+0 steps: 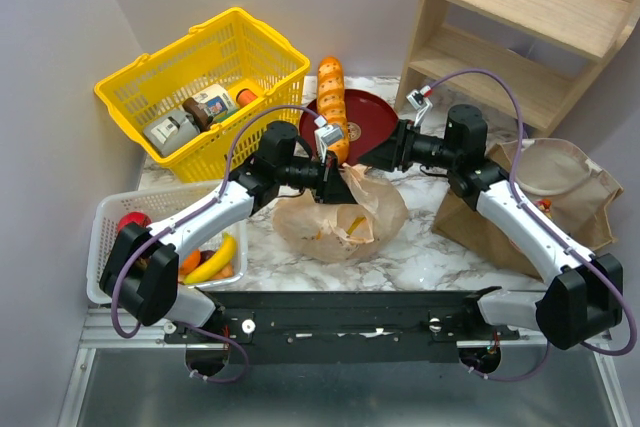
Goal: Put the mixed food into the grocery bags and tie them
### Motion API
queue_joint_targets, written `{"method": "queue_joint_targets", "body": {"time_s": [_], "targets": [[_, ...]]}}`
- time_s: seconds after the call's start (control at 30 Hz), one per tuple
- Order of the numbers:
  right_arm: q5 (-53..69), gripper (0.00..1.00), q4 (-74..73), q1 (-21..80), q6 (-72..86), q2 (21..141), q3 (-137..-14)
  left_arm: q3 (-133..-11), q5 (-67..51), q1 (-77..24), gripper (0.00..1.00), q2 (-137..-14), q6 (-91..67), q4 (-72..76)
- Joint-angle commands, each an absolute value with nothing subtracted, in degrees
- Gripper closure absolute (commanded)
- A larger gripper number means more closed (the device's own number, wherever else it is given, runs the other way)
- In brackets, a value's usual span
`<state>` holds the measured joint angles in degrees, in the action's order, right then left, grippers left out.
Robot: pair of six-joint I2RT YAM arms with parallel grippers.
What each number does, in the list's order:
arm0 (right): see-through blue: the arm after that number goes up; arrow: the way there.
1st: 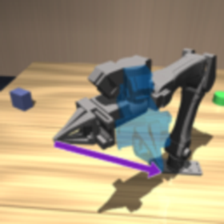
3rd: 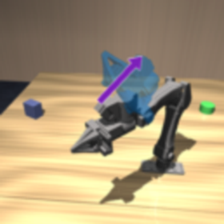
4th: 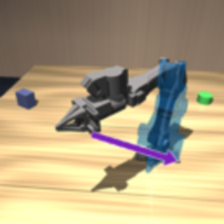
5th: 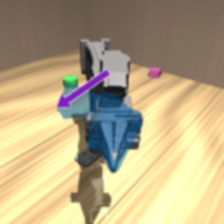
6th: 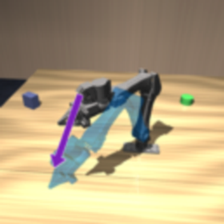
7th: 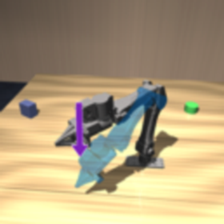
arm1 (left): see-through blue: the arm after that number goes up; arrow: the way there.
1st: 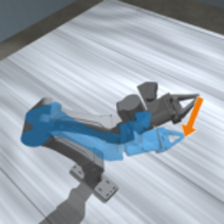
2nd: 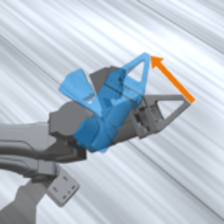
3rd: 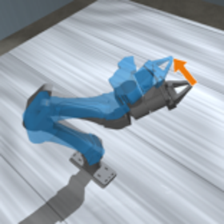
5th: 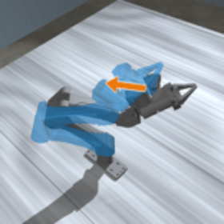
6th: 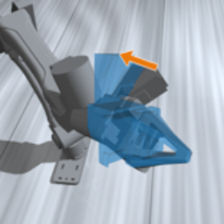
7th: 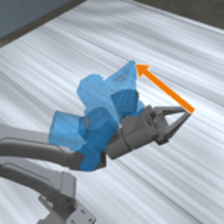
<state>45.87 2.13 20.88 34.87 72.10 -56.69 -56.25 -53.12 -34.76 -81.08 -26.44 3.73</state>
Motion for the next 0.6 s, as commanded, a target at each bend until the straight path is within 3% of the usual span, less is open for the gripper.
{"method": "queue_joint_targets", "body": {"time_s": [0.0, 0.57], "targets": [[48.5, 0.42, 6.9, 20.9, 37.2, 71.0, -54.7, -57.7, -51.6, -35.3, 1.0, -80.1, -25.2, 3.4], [49.5, 0.41, 8.0, 20.9, 38.5, 68.9, -53.7, -57.0, -50.2, -35.4, 1.0, -79.6, -24.4, 3.3]]}}
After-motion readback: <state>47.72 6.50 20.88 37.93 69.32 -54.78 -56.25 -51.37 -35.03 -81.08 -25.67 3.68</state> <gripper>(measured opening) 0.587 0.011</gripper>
